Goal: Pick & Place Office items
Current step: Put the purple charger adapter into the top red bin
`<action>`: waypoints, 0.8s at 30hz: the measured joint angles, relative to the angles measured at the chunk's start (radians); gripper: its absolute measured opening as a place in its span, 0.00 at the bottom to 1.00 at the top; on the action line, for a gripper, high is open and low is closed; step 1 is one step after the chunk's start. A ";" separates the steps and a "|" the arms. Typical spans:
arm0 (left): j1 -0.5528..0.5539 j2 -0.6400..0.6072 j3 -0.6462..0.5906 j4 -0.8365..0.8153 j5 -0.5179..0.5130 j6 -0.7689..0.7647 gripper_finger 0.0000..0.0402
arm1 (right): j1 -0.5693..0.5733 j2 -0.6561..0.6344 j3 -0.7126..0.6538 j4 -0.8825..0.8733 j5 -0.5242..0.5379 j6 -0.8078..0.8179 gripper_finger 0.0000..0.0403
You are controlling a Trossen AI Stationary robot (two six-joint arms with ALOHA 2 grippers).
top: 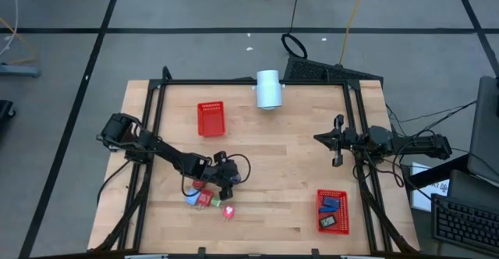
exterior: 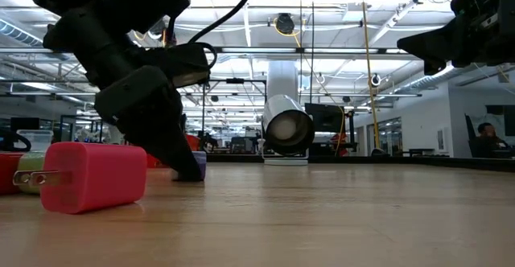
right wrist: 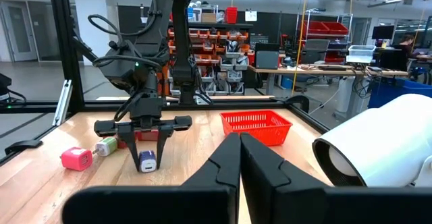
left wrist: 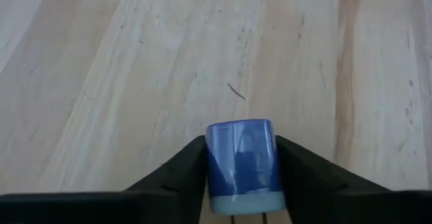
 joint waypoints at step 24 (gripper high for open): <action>0.055 -0.439 -0.001 -0.221 -0.201 0.042 0.33 | 0.000 0.000 0.000 0.000 0.000 0.000 0.00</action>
